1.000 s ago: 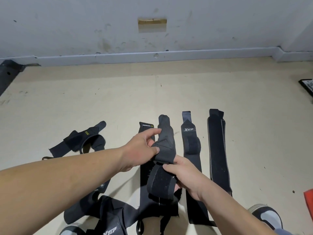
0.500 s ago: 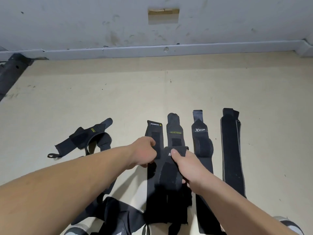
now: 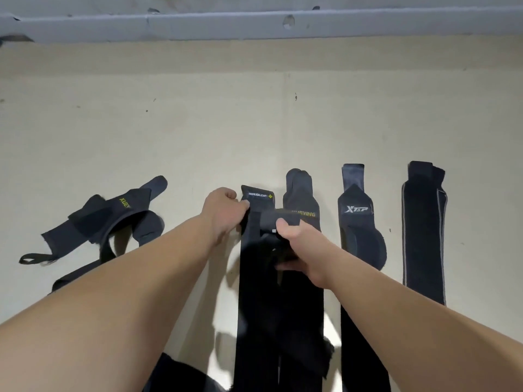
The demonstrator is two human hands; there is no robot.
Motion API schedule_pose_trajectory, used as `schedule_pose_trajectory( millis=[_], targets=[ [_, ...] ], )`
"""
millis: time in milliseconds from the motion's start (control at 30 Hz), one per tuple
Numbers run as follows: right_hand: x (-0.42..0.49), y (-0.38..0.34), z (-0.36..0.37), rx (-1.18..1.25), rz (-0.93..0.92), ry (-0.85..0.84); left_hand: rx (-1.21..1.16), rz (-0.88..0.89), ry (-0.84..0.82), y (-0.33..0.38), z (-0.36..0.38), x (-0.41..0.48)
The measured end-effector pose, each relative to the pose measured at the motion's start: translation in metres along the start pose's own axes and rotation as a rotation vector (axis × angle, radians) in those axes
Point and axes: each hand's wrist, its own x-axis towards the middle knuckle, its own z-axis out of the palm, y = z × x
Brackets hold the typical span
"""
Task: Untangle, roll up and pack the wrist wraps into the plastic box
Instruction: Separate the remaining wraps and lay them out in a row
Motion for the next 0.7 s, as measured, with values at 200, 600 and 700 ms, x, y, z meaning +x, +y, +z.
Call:
schedule_pose_trajectory(
  millis=[200,600,700],
  targets=[
    [0.023,0.02,0.014,-0.084,0.039,-0.073,-0.062,-0.039,-0.007,-0.02,0.014,0.027],
    [0.028,0.03,0.014,-0.086,0.004,0.04,0.0,0.131,-0.197,-0.006,0.009,0.037],
    [0.03,0.027,0.017,-0.063,-0.016,0.059,-0.013,0.135,-0.106,-0.006,0.007,0.039]
  ],
)
